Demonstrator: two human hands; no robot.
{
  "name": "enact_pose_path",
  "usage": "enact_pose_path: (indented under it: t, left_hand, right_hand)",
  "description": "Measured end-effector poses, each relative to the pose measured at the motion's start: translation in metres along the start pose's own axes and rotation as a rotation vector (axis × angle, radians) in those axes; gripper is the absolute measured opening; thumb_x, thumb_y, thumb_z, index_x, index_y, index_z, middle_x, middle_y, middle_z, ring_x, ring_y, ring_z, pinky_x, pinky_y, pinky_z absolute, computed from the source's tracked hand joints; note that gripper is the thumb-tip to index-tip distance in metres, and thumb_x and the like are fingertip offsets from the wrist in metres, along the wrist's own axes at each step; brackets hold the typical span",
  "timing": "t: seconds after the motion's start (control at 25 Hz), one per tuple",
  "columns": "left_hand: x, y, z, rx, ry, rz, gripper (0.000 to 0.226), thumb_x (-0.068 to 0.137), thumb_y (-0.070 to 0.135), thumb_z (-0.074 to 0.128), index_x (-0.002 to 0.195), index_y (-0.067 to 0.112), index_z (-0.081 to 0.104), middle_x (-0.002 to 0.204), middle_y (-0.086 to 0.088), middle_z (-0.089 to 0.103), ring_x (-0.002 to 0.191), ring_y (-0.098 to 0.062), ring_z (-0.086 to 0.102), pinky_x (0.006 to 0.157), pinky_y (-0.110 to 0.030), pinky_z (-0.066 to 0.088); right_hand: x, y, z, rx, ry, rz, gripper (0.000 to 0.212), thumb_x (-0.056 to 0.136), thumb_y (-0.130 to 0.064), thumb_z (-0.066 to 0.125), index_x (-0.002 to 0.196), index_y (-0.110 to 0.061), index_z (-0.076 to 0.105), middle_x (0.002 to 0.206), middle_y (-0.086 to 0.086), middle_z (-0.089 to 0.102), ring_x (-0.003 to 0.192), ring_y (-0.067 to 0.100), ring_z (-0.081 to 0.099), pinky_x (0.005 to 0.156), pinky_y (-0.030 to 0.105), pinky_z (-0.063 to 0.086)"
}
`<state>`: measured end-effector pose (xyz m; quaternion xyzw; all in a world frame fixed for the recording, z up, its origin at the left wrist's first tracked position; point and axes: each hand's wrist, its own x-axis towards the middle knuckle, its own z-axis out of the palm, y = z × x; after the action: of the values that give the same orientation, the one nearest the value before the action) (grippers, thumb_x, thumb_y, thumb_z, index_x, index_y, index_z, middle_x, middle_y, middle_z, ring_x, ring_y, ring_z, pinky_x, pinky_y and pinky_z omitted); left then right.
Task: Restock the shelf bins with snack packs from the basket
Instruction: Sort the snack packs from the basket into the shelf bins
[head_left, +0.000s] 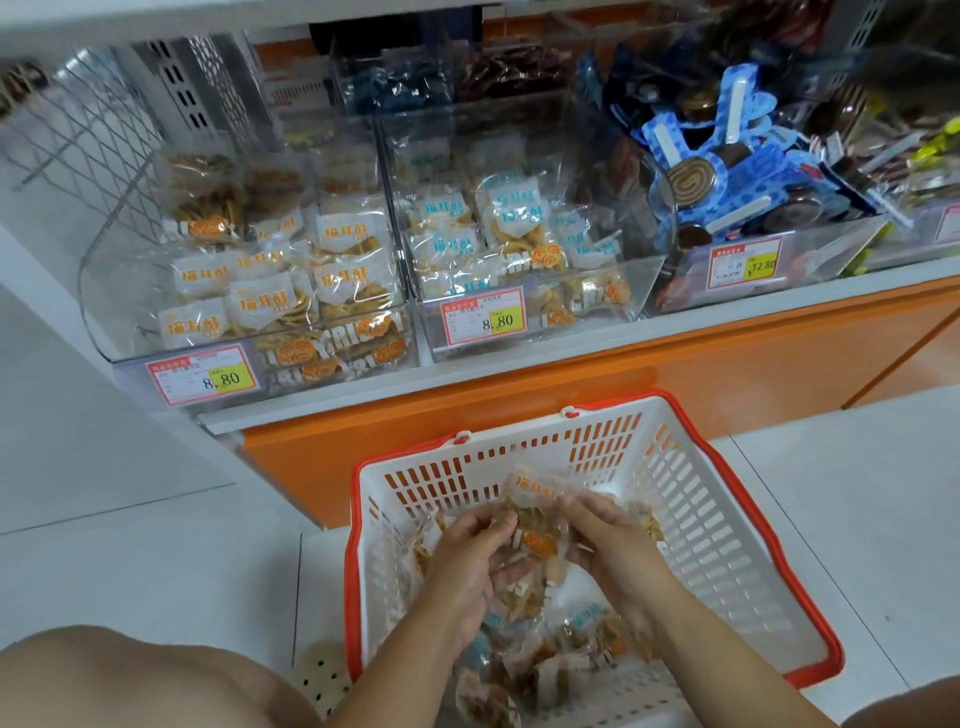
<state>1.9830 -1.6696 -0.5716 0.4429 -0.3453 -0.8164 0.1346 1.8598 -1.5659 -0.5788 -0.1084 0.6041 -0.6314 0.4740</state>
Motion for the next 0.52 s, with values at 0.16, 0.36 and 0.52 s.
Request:
enact_pose_path:
  t: [0.16, 0.36, 0.52]
  left_hand:
    - [-0.021, 0.061, 0.03, 0.3, -0.027, 0.253, 0.014, 0.092, 0.016, 0.064, 0.106, 0.014, 0.063, 0.102, -0.007, 0.073, 0.087, -0.022, 0.074, 0.08, -0.039, 0.06]
    - [-0.065, 0.176, 0.051, 0.99, 0.174, 0.917, 0.02, 0.093, 0.034, 0.061, 0.113, 0.038, 0.058, 0.105, 0.025, 0.062, 0.095, 0.012, 0.057, 0.075, -0.007, 0.047]
    - [-0.055, 0.222, 0.037, 1.302, 0.519, 1.075, 0.059, 0.091, 0.044, 0.06, 0.145, 0.032, 0.04, 0.139, 0.01, 0.045, 0.129, -0.01, 0.039, 0.106, -0.033, 0.038]
  right_hand:
    - [-0.006, -0.068, 0.014, -0.173, -0.035, -0.234, 0.03, 0.086, -0.004, 0.067, 0.111, -0.02, 0.07, 0.101, 0.007, 0.074, 0.086, 0.018, 0.069, 0.07, 0.025, 0.052]
    - [-0.002, -0.21, 0.029, -0.395, 0.055, -0.667, 0.021, 0.083, 0.0, 0.07, 0.095, -0.016, 0.066, 0.076, 0.001, 0.066, 0.069, 0.007, 0.062, 0.061, 0.01, 0.046]
    - [0.037, -0.27, 0.039, -0.633, 0.118, -0.763, 0.022, 0.083, -0.007, 0.073, 0.082, -0.024, 0.059, 0.072, -0.01, 0.066, 0.066, 0.001, 0.061, 0.064, 0.018, 0.045]
